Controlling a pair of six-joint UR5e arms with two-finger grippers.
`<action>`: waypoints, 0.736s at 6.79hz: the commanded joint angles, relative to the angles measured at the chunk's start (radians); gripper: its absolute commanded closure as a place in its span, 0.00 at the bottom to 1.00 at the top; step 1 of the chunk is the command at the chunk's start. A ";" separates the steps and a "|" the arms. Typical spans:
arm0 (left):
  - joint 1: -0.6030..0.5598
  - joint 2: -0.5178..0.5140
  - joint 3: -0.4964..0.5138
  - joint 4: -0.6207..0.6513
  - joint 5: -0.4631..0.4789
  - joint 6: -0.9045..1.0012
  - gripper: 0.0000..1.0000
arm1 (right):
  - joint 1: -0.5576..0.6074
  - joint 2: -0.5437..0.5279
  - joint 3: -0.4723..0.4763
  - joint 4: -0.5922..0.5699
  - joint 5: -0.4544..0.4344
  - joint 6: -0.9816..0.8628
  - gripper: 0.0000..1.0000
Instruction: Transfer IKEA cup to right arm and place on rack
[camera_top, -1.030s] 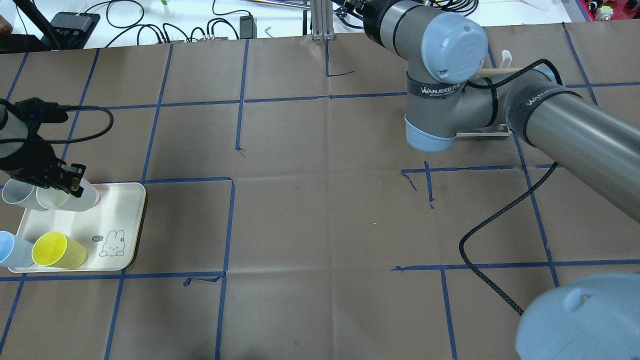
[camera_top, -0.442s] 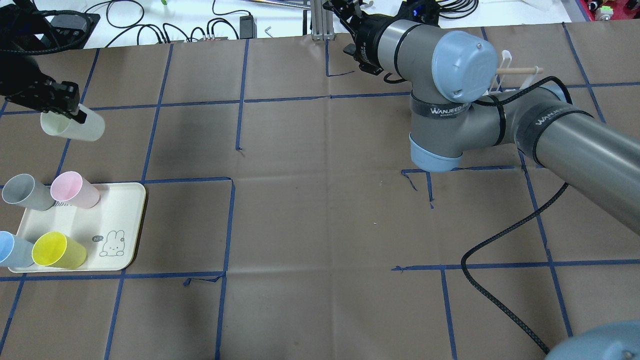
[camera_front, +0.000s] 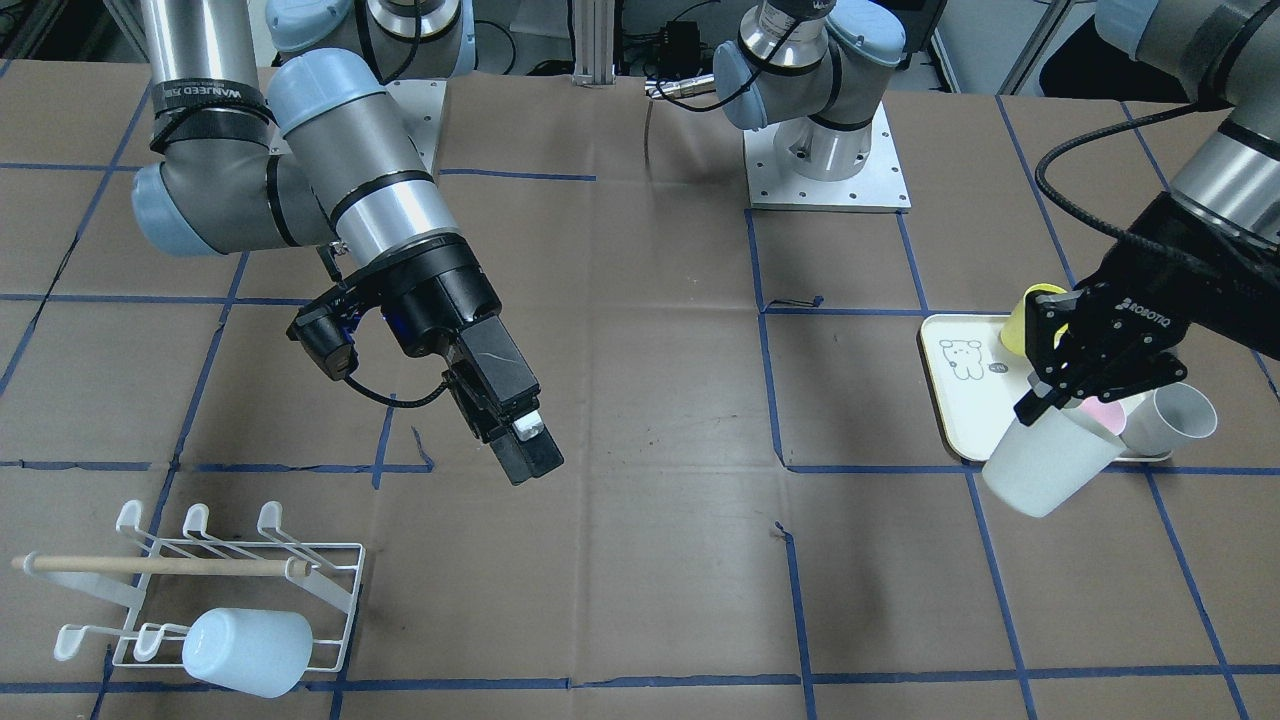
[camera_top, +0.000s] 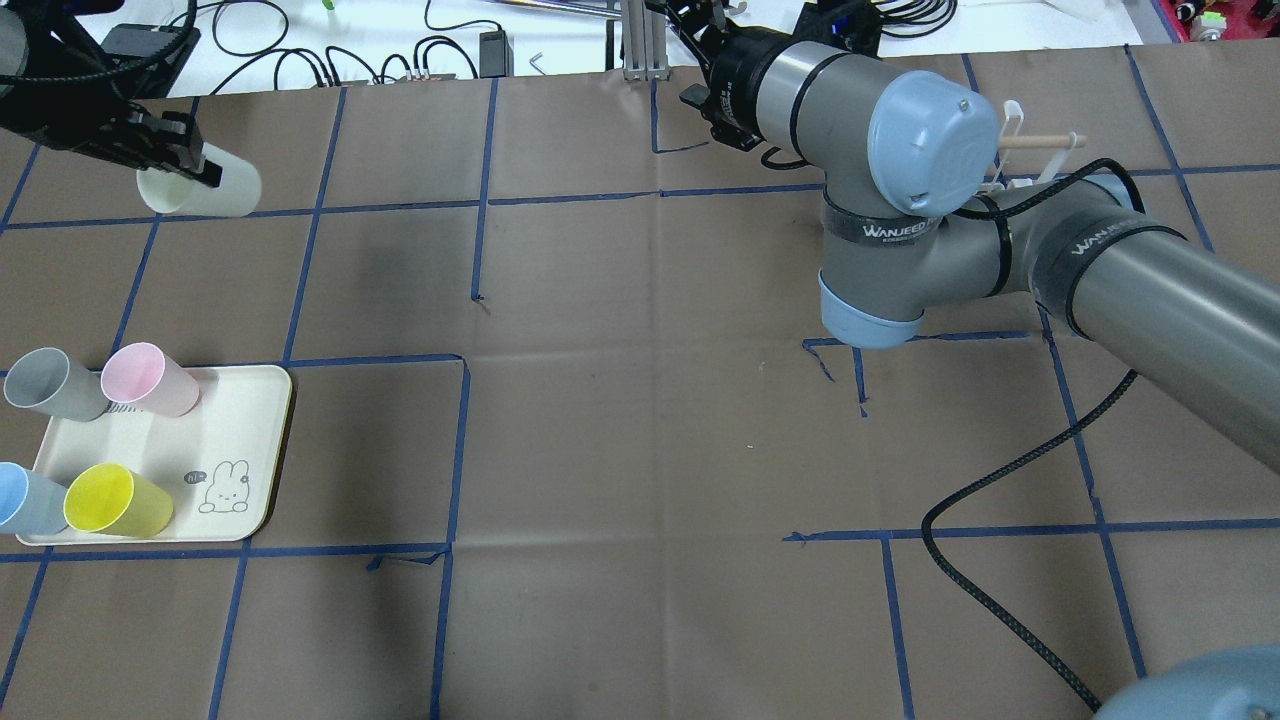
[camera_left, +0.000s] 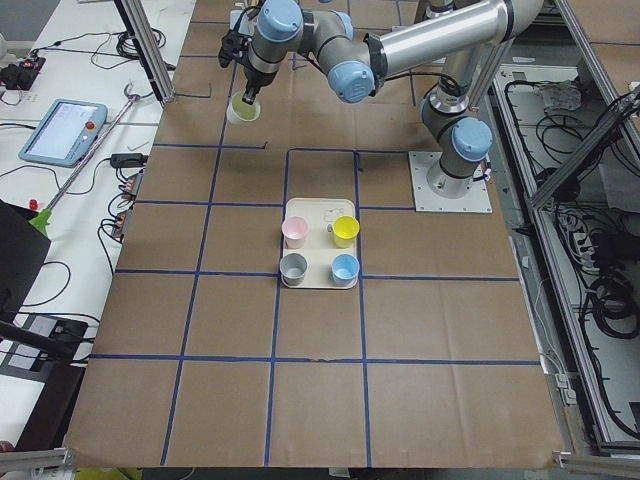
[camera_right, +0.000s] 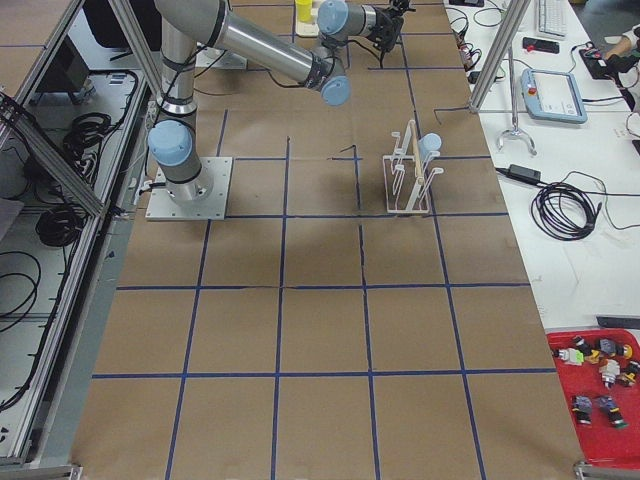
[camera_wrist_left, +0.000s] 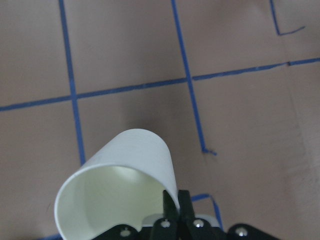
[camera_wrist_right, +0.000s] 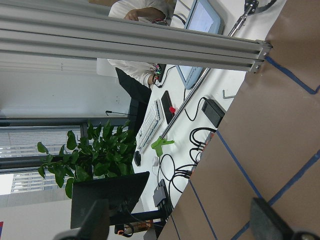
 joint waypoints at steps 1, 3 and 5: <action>-0.018 -0.006 -0.074 0.202 -0.318 0.033 1.00 | 0.002 0.003 0.007 -0.002 0.000 0.008 0.00; -0.032 -0.005 -0.221 0.437 -0.443 0.033 1.00 | -0.001 0.003 0.007 -0.002 -0.015 0.011 0.00; -0.067 -0.012 -0.370 0.698 -0.488 0.034 1.00 | 0.000 0.006 0.005 0.000 -0.014 0.006 0.00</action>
